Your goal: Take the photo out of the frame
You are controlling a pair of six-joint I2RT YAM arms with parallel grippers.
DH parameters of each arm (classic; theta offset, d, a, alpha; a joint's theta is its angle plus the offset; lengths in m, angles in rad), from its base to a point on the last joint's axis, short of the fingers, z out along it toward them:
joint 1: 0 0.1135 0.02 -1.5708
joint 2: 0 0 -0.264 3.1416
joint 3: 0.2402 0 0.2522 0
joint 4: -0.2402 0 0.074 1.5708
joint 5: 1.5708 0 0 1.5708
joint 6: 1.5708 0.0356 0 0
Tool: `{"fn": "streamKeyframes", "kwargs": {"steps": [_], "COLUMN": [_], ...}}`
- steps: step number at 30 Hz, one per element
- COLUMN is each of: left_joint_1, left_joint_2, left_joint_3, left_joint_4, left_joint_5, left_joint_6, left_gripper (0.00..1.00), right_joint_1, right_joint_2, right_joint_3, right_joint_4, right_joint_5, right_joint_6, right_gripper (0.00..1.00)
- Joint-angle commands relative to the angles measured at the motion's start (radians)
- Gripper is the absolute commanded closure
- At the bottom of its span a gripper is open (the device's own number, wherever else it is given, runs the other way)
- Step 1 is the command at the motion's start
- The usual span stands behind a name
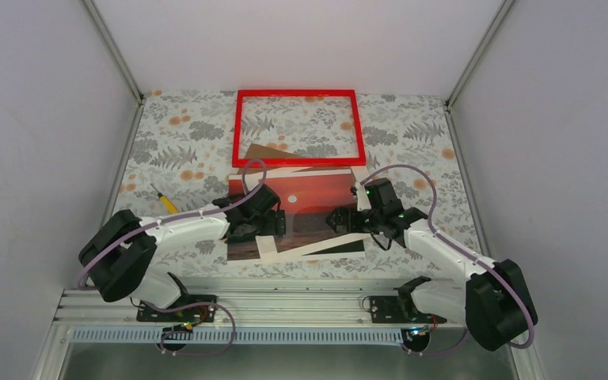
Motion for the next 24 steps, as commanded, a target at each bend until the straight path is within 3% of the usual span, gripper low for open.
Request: {"fn": "streamKeyframes", "kwargs": {"steps": [1, 5, 15, 24], "left_joint_1": [-0.001, 0.043, 0.309, 0.562], "left_joint_2": [-0.066, -0.155, -0.422, -0.545], "left_joint_3": [-0.013, -0.087, -0.293, -0.454], "left_joint_4": [0.059, 0.047, 0.021, 0.123], "left_joint_5": [0.004, -0.013, 0.087, 0.367], "left_joint_6": [0.002, 0.009, 0.075, 0.131], "left_gripper": [0.00, 0.00, 0.00, 0.00], "right_joint_1": [0.006, 0.006, 0.008, 0.008], "right_joint_2": [-0.014, -0.024, -0.023, -0.027], "right_joint_3": [0.029, 0.026, 0.014, 0.009], "right_joint_4": [0.004, 0.012, 0.039, 0.045], "right_joint_5": [0.007, -0.008, -0.040, -0.050], "right_joint_6": [-0.009, -0.017, -0.022, -0.021], "right_gripper": [0.00, 0.00, 0.00, 0.00]}}
